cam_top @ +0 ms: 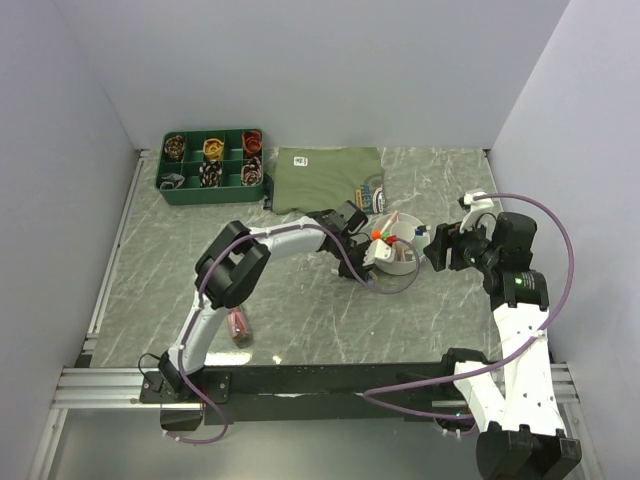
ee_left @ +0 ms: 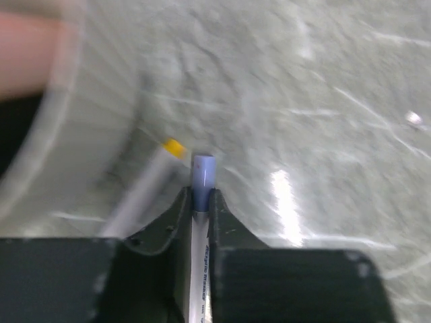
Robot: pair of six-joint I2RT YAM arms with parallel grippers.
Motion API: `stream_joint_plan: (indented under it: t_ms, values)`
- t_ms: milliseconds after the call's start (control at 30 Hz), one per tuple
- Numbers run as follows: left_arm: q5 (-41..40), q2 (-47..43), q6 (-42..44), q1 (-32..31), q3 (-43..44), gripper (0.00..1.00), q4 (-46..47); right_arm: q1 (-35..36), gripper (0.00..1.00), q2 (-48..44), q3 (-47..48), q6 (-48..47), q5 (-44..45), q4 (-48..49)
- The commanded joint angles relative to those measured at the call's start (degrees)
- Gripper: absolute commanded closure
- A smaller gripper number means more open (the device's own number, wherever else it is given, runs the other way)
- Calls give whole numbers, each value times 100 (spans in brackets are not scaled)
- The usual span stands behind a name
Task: Sort the stationery into containers
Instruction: Pick up the pen from the center of the board, then place the pen in the storage box.
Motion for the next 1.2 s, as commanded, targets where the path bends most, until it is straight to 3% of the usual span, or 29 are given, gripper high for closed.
stream_joint_plan:
  t_ms: [0,167,267,400,467,533,567,633,667,733,767,800,833,1167]
  values:
    - [-185,-486,-9,-90,-705,94,-450,14,27,-50,23,-16,-94,155]
    - [105,-1250,167,-81,-567,99,-975,14,27,-15,85,89,-68,234]
    - [570,-1505,404,15,109,99,-1626,14,27,12,111,194,-50,330]
    - [1579,-1516,361,419,1067,99,-1601,6,27,38,24,396,-41,506]
    - [2516,-1367,72,682,1560,99,-1032,14,28,47,6,537,-24,620]
    - [2873,-1296,-1181,779,1658,99,-7,6,28,29,-12,616,11,699]
    - [3275,-1252,-1700,823,1571,99,1417,6,28,21,-21,634,29,708]
    - [3428,-1129,-3622,920,1073,99,3337,6,28,29,-3,634,82,700]
    - [3463,-1015,-5178,955,947,99,5471,6,28,29,23,634,99,682]
    - [3454,-430,-6663,982,998,99,7407,6,28,29,50,608,170,639]
    - [3411,-164,-8002,991,1164,99,8191,6,28,38,58,599,187,629]
    - [3271,91,-8424,991,1374,99,9052,-3,28,47,67,599,213,621]
    - [3139,337,-8420,982,1725,99,8852,-3,28,47,67,608,240,612]
    - [2751,1051,-8745,982,1702,99,9412,-74,28,161,225,652,416,445]
